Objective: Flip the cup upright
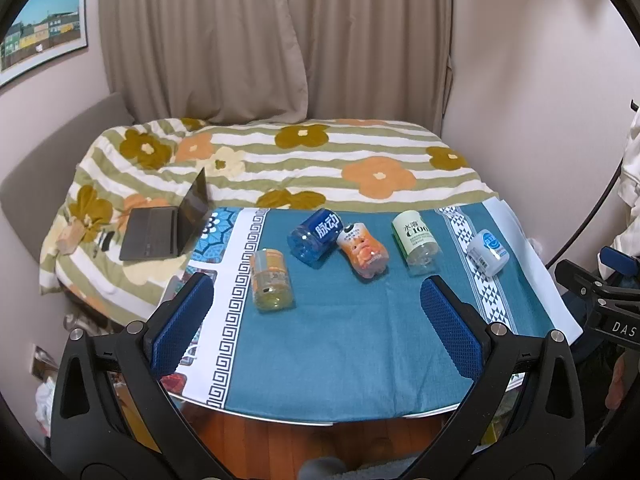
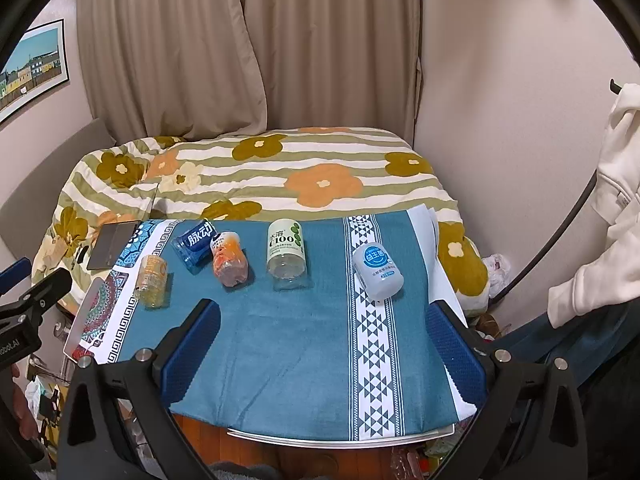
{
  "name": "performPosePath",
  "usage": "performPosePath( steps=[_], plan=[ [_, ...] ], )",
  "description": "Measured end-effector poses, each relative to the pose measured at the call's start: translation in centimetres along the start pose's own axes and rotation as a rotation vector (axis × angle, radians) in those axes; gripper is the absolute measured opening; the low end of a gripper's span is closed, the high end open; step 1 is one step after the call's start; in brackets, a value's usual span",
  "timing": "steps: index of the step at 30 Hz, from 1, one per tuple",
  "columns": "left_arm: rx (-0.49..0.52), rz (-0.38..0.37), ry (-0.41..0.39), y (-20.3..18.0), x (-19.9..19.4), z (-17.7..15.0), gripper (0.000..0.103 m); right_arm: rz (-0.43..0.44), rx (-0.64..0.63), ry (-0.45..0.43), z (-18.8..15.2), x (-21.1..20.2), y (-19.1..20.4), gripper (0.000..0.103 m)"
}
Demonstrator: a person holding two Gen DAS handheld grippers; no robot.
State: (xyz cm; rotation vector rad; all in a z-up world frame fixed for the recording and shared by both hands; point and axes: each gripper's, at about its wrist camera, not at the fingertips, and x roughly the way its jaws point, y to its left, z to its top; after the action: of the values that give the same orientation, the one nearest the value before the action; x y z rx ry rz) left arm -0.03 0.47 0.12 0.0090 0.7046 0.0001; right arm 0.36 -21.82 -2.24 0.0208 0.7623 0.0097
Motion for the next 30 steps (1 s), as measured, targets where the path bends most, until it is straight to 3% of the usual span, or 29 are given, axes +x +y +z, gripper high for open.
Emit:
performPosePath(
  steps=[30],
  plan=[
    [0.007, 0.000, -0.003, 0.03, -0.21, 0.12, 0.103, 0.000, 0.003, 0.002, 0.06, 0.00, -0.02, 0.102]
  ],
)
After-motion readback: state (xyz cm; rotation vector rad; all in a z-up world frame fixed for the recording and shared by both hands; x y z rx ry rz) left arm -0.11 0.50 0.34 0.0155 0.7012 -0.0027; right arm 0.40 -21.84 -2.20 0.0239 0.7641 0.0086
